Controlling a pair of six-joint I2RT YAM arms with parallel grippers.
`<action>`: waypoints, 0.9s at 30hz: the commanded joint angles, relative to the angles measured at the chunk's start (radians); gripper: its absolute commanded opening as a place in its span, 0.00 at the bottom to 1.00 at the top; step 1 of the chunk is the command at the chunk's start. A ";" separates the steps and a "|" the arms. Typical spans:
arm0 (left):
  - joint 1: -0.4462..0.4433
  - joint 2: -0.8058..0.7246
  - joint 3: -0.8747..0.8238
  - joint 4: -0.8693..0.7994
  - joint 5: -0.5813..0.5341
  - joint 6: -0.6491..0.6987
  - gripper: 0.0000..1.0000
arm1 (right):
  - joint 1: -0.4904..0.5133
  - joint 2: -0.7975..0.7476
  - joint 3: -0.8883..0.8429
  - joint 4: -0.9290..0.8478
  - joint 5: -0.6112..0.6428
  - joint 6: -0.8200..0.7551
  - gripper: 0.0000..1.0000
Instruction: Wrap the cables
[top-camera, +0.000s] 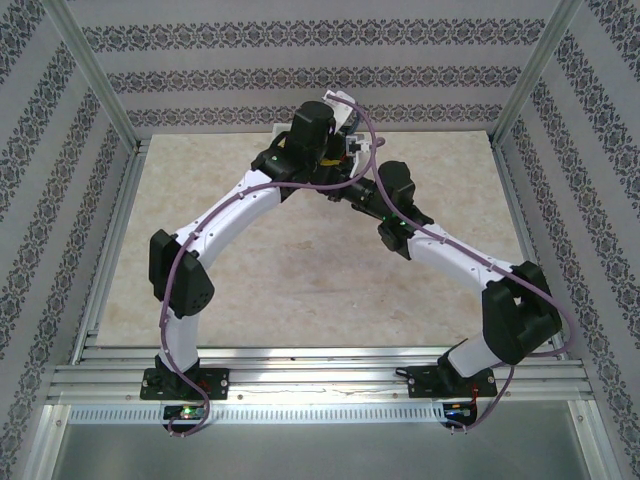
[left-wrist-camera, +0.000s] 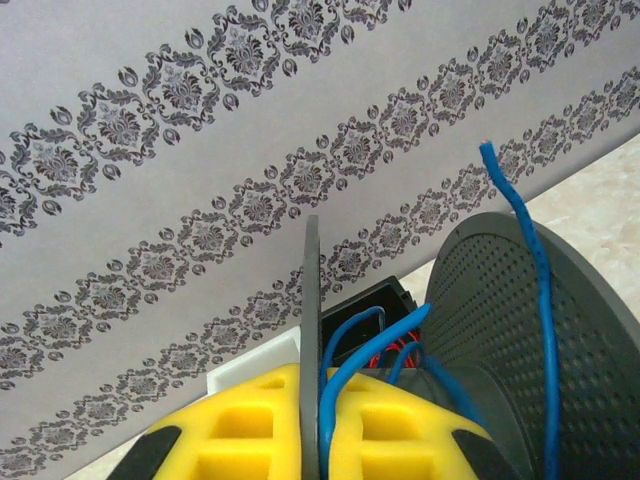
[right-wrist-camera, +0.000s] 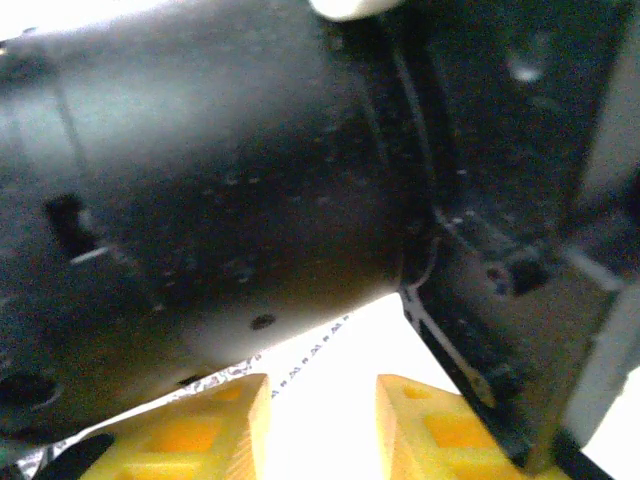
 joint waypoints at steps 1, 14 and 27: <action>0.005 -0.013 -0.029 -0.091 0.070 -0.019 0.00 | -0.038 -0.113 0.010 0.185 -0.028 -0.077 0.39; 0.209 -0.082 0.046 -0.310 0.662 -0.095 0.00 | -0.443 -0.506 -0.205 -0.195 -0.144 -0.191 0.81; 0.278 -0.110 0.084 -0.381 1.272 -0.088 0.00 | -0.559 -0.260 -0.150 -0.111 -0.599 -0.238 0.91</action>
